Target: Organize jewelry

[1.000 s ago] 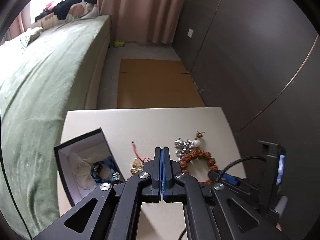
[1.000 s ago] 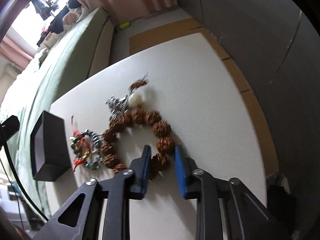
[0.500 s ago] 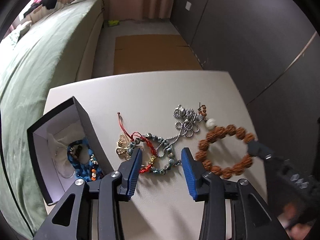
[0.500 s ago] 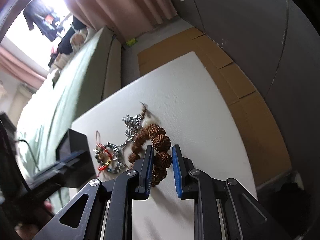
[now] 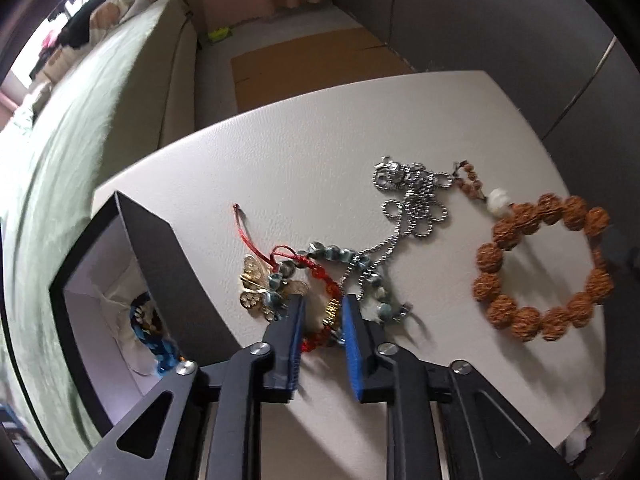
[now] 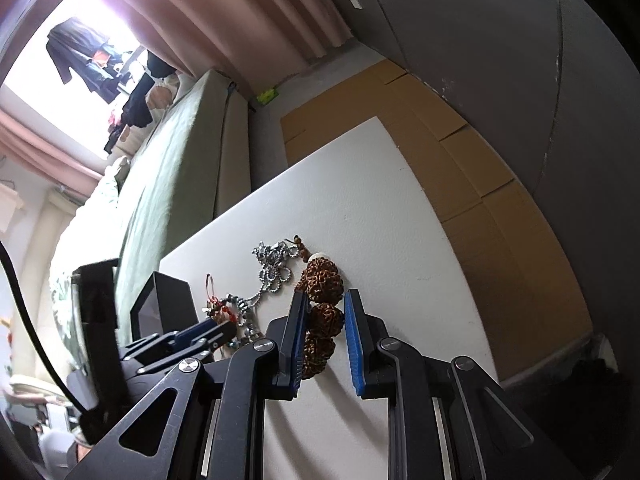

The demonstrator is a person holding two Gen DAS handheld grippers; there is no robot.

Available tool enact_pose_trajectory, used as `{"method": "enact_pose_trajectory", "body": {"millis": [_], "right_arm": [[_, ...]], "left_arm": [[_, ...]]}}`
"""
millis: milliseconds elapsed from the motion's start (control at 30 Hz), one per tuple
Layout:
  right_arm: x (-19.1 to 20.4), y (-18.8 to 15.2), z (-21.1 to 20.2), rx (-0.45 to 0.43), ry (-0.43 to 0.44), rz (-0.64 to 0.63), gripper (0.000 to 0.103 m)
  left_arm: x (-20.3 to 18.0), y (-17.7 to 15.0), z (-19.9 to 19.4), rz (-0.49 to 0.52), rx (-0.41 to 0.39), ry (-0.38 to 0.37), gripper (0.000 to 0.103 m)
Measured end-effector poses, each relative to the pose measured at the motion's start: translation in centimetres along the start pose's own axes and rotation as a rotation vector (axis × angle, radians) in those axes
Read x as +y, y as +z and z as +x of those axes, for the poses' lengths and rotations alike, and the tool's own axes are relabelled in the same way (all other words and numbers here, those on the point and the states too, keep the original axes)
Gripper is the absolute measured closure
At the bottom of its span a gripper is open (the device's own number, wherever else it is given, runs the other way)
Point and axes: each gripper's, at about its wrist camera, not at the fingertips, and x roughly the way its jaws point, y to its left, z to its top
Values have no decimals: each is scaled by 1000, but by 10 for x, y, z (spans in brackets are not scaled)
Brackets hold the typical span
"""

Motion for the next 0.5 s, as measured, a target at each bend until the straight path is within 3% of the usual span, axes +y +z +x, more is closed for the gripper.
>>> {"method": "enact_pose_trajectory", "body": {"millis": [233,500], "right_arm": [[1,-1,-2,0,16,-1,83],[3,-4,-8,-13,74,7,83]], "left_arm": [[-10,-1,8,70,29,-2,87],[11,-2,2,-6,16,-92,95]]}}
